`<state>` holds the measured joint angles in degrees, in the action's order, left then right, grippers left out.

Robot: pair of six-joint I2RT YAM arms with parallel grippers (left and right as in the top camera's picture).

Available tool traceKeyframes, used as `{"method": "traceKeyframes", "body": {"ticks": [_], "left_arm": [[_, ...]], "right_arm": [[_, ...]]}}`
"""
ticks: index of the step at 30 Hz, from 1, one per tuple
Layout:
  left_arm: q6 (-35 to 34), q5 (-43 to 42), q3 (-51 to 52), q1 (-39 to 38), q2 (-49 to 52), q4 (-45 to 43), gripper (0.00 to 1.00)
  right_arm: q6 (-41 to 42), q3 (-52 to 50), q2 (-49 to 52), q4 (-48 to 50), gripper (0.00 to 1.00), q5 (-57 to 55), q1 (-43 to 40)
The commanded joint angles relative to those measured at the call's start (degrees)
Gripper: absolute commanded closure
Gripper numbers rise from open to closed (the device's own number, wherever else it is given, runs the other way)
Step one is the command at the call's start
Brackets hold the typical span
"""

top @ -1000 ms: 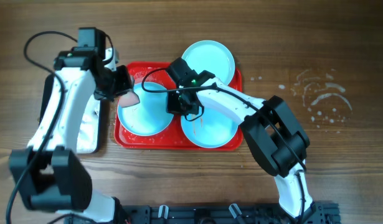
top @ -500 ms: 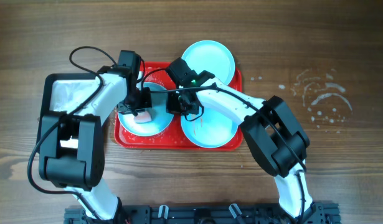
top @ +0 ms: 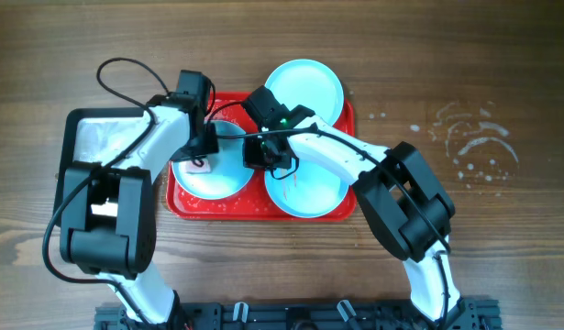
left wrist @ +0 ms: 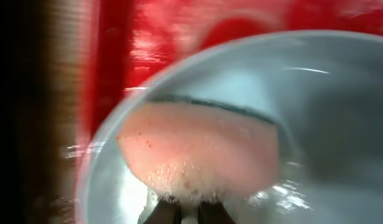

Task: Clean dirty plates on tray and stack at the side
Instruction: 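Scrub the held plate with the sponge in the left gripper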

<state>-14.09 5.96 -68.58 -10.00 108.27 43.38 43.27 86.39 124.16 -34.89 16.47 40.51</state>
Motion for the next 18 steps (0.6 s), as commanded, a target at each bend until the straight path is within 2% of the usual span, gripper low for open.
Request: {"method": "traceKeyframes", "body": {"ticks": [1, 4, 6, 7, 10, 12, 14, 16, 18], "left_arm": [[3.5, -14.2, -0.4, -0.2, 3.0, 2.6, 0.96], [4.7, -17.9, -0.4, -0.2, 3.1, 9.4, 0.96], [4.7, -15.6, -0.4, -0.1, 3.1, 13.1, 0.96], [4.6, -11.8, -0.4, -0.1, 3.1, 14.0, 0.96], [-11.8, 16.4, -0.4, -0.1, 3.1, 10.2, 0.96], [-16.3, 19.8, -0.4, -0.1, 3.1, 7.1, 0.96], [-19.7, 19.9, -0.4, -0.1, 3.3, 0.9, 0.96], [-19.8, 19.3, -0.4, -0.2, 3.5, -4.3, 0.96], [-19.1, 12.4, -0.4, -0.2, 4.0, -10.3, 0.96]], "right_arm": [[-1.3, -1.2, 1.0, -0.9, 0.96, -2.9, -0.1], [-1.3, -1.2, 1.0, -0.9, 0.96, -2.9, -0.1], [-1.4, -1.2, 1.0, -0.9, 0.96, -2.9, -0.1], [-1.6, -1.2, 1.0, -0.8, 0.95, -2.9, -0.1], [-1.8, -1.2, 1.0, -0.8, 0.96, -2.9, -0.1], [-2.3, -1.2, 1.0, -0.8, 0.96, -2.9, -0.1], [-2.4, -1.2, 1.0, -0.7, 0.96, -2.9, -0.1], [-2.4, -1.2, 1.0, -0.7, 0.96, -2.9, -0.1], [-2.4, -1.2, 1.0, -0.7, 0.96, -2.9, -0.1]]}}
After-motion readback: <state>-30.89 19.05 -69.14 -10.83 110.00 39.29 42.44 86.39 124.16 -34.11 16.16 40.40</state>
